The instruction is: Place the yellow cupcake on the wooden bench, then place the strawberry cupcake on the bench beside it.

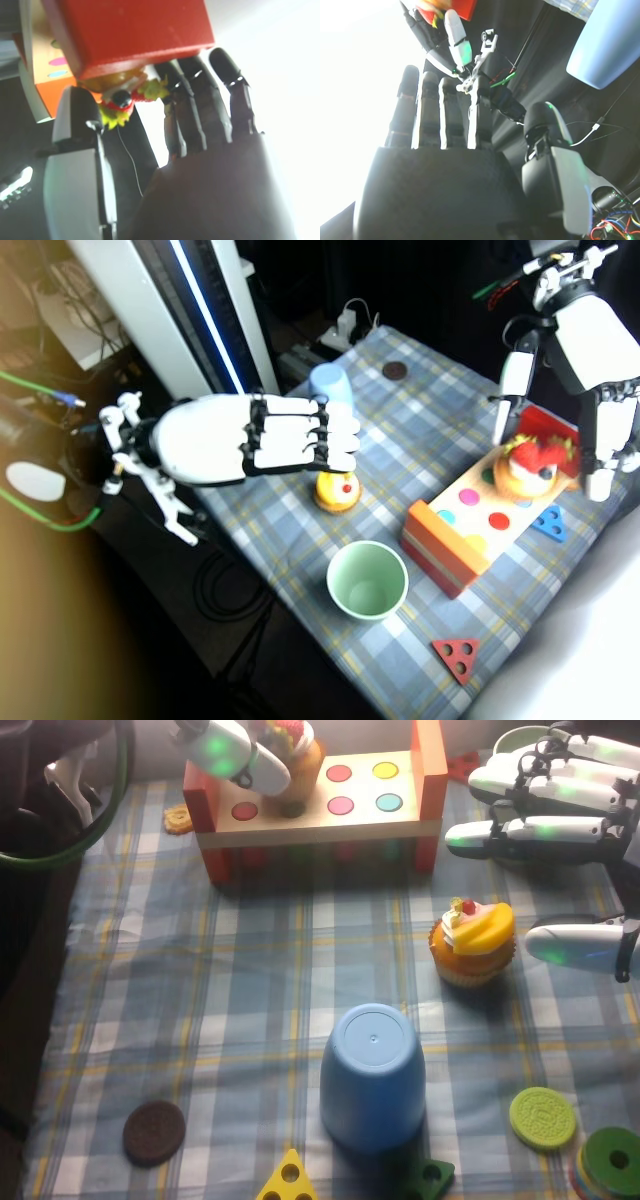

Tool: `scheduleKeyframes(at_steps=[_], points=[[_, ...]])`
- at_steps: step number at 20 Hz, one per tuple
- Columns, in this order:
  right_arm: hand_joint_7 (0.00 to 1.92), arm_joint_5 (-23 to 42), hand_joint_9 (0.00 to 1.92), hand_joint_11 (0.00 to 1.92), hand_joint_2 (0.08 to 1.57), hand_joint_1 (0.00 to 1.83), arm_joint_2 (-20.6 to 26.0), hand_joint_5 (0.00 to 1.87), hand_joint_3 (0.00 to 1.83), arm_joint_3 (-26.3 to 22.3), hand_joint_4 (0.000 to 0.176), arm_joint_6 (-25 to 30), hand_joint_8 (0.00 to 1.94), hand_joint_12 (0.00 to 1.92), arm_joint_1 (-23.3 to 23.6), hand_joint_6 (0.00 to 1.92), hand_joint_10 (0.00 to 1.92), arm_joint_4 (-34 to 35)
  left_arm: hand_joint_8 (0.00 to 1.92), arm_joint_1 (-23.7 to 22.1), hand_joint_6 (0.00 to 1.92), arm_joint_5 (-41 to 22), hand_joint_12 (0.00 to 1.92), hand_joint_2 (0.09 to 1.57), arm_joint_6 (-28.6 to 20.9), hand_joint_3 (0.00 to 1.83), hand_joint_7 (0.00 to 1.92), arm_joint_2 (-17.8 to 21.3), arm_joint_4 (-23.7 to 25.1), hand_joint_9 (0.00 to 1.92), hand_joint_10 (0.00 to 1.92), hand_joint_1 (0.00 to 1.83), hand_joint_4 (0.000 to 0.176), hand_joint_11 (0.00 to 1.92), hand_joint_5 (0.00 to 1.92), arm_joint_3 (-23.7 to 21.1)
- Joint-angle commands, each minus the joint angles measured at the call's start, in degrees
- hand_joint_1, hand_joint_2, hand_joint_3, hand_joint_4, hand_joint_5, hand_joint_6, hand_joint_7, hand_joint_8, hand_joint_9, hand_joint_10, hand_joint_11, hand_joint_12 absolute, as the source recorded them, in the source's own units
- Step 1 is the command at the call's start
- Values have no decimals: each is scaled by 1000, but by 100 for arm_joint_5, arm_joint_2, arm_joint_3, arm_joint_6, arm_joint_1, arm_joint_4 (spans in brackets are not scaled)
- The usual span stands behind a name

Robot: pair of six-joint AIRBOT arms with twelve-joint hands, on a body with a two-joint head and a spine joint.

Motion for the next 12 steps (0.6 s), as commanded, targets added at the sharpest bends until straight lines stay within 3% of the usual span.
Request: scheduleKeyframes(at_steps=[1, 2, 3, 4, 5, 7, 8, 9, 10, 12], points=[[157, 654, 146, 0, 1318, 122, -2, 293, 2, 7, 145, 57, 2, 526, 55, 0, 6, 178, 0, -37, 0, -255, 783, 865, -19, 0, 293, 11, 40, 370, 0, 915, 170, 0, 107, -27], [162, 656, 155, 0, 1320, 121, 2, 291, 1, 7, 142, 71, 2, 547, 55, 0, 6, 180, 0, -37, 1, -293, 614, 866, -19, 0, 199, 54, 65, 280, 0, 907, 175, 0, 27, -101], [161, 656, 156, 0, 1320, 120, 3, 291, 1, 6, 142, 73, 1, 550, 55, 1, 5, 181, 0, -37, 0, -326, 633, 842, -18, 0, 166, 82, 80, 251, 0, 923, 176, 0, 5, -147], [155, 660, 149, 0, 1319, 131, 10, 295, 0, 4, 142, 73, 1, 530, 55, 1, 2, 184, 3, -37, 0, -414, 777, 807, -125, 0, 177, 184, 251, 259, 1, 903, 176, 0, 0, -296], [150, 667, 142, 0, 1318, 149, 22, 297, 0, 2, 140, 73, 1, 510, 55, 1, 1, 190, 0, -21, 0, -495, 809, 808, -622, 4, 166, 291, 675, 242, 0, 872, 176, 0, 0, -438], [157, 691, 149, 0, 1312, 140, 71, 295, 0, -21, 143, 74, 2, 535, 55, 0, 3, 208, 0, 98, 0, -896, 618, 830, -2728, 5, 56, 711, 2370, 129, 0, 816, 176, 0, 0, -939], [174, 694, 177, 0, 1275, 174, 93, 307, 0, -36, 137, 74, 2, 631, 55, 1, 5, 209, 1, 174, 0, -1191, 550, 795, -3623, 0, 26, 887, 3102, 128, 4, 608, 176, 0, 0, -1155], [174, 694, 177, 0, 1275, 174, 108, 307, 0, -44, 137, 74, 2, 631, 55, 1, 5, 207, 1, 259, 0, -1512, 550, 795, -4326, 0, 26, 1067, 3655, 128, 4, 608, 176, 0, 0, -1377], [169, 691, 169, 0, 1229, 232, 109, 311, 0, -42, 128, 74, 1, 634, 55, 2, 3, 205, 0, 381, 0, -1894, 524, 745, -4974, 0, 4, 1273, 4141, 102, 1, 469, 176, 0, 0, -1629], [179, 622, 162, 0, 1103, 436, 108, 267, 0, -6, 162, 74, 5, 602, 56, 3, 4, 203, 0, 673, 0, -2688, 604, 817, -5966, 6, 1, 1758, 4863, 92, 0, 610, 176, 0, 0, -2190]])
